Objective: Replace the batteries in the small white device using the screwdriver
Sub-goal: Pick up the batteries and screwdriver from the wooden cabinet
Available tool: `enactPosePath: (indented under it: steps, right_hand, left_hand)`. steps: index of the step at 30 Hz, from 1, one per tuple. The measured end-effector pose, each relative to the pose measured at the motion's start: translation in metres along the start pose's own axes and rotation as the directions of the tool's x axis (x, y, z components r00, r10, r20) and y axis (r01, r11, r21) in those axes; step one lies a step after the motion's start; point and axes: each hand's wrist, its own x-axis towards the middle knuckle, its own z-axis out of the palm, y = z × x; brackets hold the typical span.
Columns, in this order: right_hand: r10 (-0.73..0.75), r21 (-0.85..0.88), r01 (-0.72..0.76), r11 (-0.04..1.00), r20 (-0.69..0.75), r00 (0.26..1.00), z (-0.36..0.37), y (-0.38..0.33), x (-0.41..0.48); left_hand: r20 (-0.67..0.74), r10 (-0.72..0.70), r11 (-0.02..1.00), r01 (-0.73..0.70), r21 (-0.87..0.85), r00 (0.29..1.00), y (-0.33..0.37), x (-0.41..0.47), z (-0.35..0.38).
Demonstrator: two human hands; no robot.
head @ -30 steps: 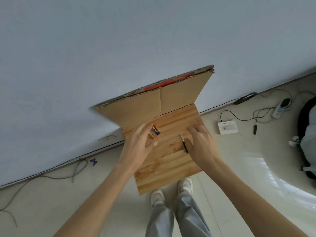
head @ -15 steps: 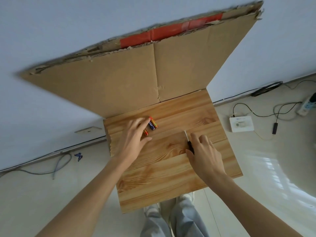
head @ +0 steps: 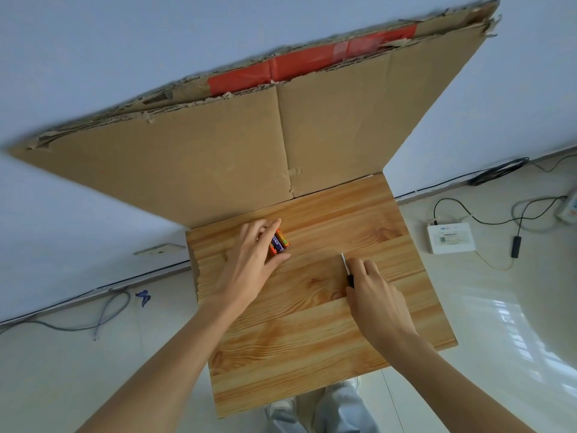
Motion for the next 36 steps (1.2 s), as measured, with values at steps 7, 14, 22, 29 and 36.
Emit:
enactPosePath:
  steps: [7,14,22,29,36]
  right_hand:
    - [-0.059,0.028,0.06,0.998,-0.032,0.998,0.006,0.006,0.001]
    - [-0.096,0.001,0.096,0.995,-0.009,0.995,0.013,0.011,-0.001]
    - [-0.1,0.034,0.101,0.994,-0.03,0.994,0.011,0.011,0.0]
    - [-0.105,0.051,0.107,0.993,-0.036,0.994,0.006,0.009,-0.001]
    - [-0.111,0.116,0.117,0.986,-0.055,0.992,0.004,0.005,-0.001]
  left_hand:
    - [-0.1,0.12,0.989,-0.11,0.099,0.988,0.001,0.004,0.015]
    - [-0.156,0.14,0.99,-0.134,0.048,0.978,-0.004,0.002,0.025]
    - [-0.168,0.127,0.99,-0.136,-0.045,0.978,-0.004,0.001,0.028]
    - [-0.211,0.171,0.985,-0.175,-0.001,0.962,-0.006,0.0,0.031]
    - [-0.223,0.244,0.968,-0.249,0.003,0.944,-0.006,-0.001,0.031]
